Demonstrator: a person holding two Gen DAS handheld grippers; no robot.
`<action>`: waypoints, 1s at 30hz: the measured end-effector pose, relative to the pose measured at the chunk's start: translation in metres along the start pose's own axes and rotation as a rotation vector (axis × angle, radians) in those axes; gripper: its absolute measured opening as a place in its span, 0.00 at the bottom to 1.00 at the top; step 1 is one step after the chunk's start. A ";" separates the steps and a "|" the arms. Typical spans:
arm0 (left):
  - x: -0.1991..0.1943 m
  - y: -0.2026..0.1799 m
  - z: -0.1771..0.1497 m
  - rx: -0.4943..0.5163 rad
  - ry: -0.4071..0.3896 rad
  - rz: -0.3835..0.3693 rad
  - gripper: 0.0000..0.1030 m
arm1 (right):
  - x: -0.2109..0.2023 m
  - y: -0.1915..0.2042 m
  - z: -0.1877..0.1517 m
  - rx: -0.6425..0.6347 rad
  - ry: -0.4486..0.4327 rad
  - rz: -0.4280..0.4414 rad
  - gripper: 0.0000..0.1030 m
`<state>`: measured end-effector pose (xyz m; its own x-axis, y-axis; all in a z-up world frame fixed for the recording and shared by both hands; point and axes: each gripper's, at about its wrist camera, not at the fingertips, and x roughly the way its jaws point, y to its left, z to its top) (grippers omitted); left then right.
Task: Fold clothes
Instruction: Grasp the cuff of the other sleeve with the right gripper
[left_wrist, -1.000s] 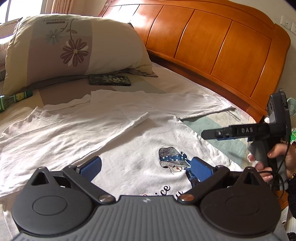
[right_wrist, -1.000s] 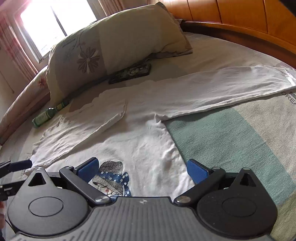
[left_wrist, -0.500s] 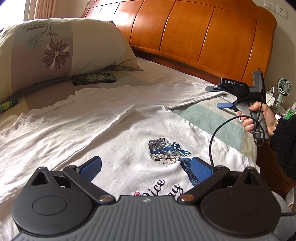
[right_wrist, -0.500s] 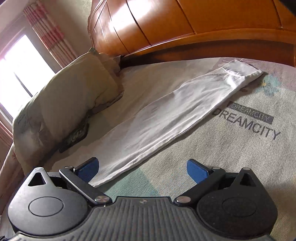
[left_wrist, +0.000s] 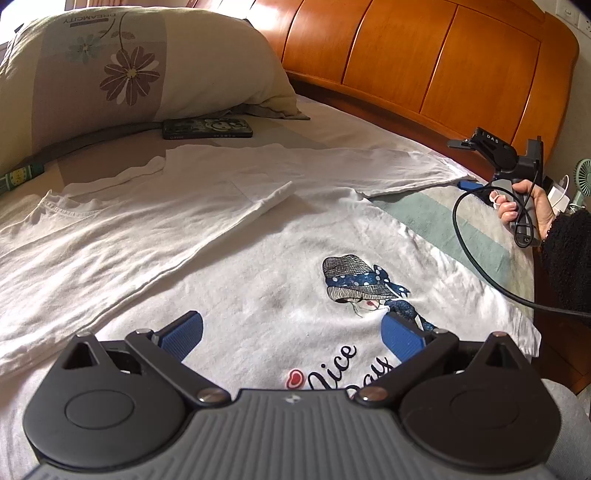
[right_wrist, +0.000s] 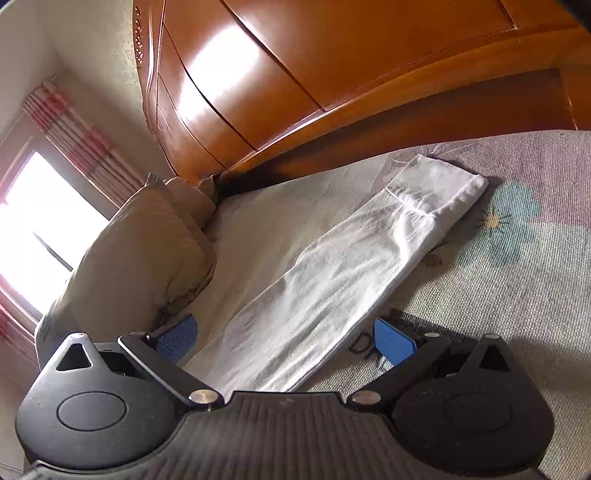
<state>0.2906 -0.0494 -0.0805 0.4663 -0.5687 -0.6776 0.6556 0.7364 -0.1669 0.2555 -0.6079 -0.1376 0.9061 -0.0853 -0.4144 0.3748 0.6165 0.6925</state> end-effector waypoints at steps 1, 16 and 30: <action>0.001 0.000 0.000 0.001 0.001 0.001 0.99 | 0.002 0.001 0.001 -0.010 -0.003 -0.003 1.00; 0.009 0.006 -0.004 -0.019 0.020 0.012 0.99 | 0.014 0.005 -0.001 -0.124 -0.070 -0.018 1.00; 0.006 0.011 -0.001 -0.030 -0.002 0.020 0.99 | 0.034 0.017 0.018 -0.027 -0.121 0.027 1.00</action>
<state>0.3002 -0.0439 -0.0870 0.4802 -0.5543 -0.6798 0.6278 0.7584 -0.1749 0.2963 -0.6148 -0.1293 0.9335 -0.1613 -0.3203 0.3459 0.6402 0.6859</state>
